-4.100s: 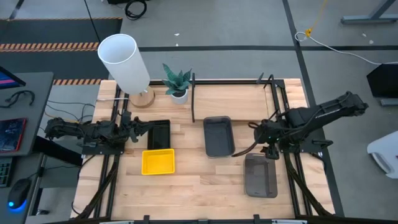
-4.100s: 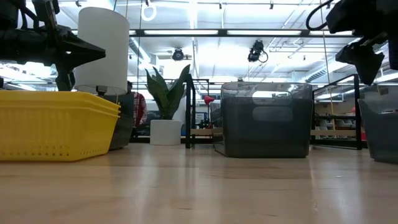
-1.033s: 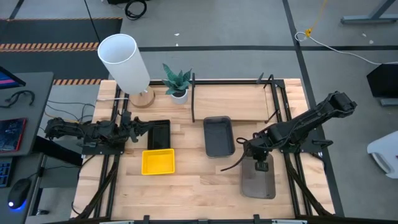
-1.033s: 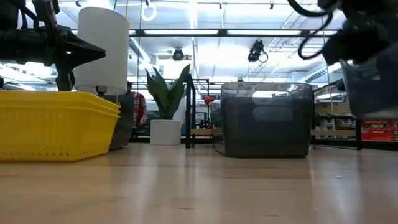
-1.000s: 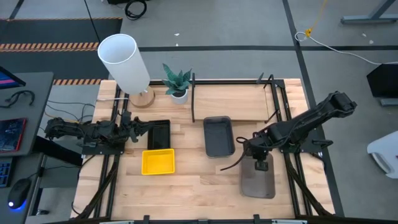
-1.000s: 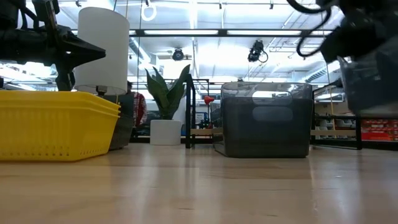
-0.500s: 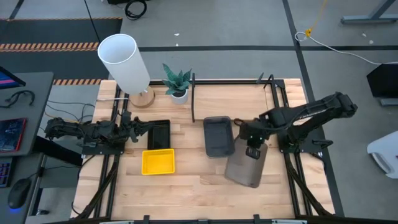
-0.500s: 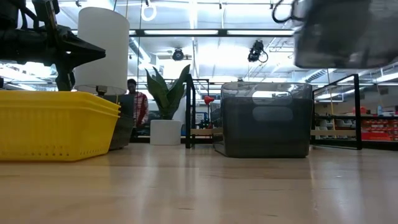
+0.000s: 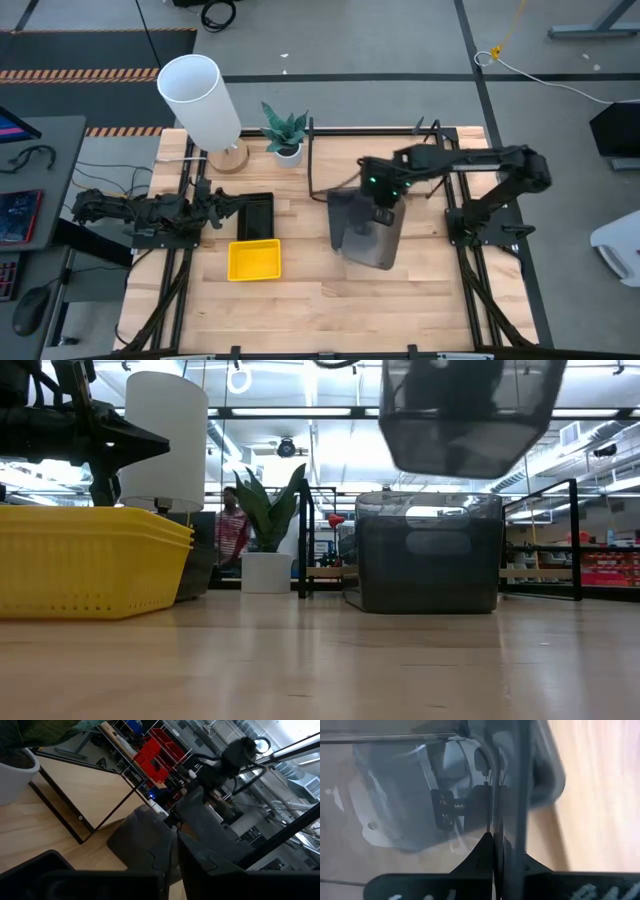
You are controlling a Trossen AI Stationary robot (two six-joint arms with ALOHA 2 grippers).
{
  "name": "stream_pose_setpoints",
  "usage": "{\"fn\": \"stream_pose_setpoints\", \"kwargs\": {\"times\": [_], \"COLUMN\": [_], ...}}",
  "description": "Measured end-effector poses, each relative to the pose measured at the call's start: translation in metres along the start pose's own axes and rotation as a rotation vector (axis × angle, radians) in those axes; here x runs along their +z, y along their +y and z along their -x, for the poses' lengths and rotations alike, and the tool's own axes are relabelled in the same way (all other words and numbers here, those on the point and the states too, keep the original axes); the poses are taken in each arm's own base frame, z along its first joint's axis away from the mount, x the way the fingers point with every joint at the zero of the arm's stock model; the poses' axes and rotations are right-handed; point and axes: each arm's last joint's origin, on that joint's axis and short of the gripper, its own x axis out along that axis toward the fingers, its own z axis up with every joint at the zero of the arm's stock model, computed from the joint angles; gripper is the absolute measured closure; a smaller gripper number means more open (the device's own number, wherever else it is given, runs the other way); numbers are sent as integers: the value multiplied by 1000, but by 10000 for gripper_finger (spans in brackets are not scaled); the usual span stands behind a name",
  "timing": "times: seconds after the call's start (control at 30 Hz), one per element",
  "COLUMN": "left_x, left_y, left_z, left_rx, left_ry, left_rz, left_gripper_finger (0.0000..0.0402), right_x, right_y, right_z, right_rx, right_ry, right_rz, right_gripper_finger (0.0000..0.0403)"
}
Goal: Stack baskets on shelf by color
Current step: Stack the bottom gray bin on the stacked gray bins
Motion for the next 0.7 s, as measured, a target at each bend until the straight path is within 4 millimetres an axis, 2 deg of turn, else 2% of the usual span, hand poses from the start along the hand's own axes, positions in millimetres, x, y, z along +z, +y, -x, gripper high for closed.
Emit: {"fn": "stream_pose_setpoints", "kwargs": {"times": [0.2,0.37,0.5,0.7], "left_x": [0,0,0,0], "left_y": [0,0,0,0], "left_z": [0,0,0,0], "left_rx": [0,0,0,0], "left_ry": [0,0,-1,0], "left_rz": [0,0,1,0], "left_gripper_finger": [369,371,366,365], "right_x": [39,63,75,80], "right_y": [-18,-32,-41,-44], "right_z": [-15,-26,-32,-44], "right_rx": [-16,-26,-32,-29], "right_ry": [26,39,50,80], "right_rz": [131,203,240,317], "right_gripper_finger": [396,396,395,395]}}
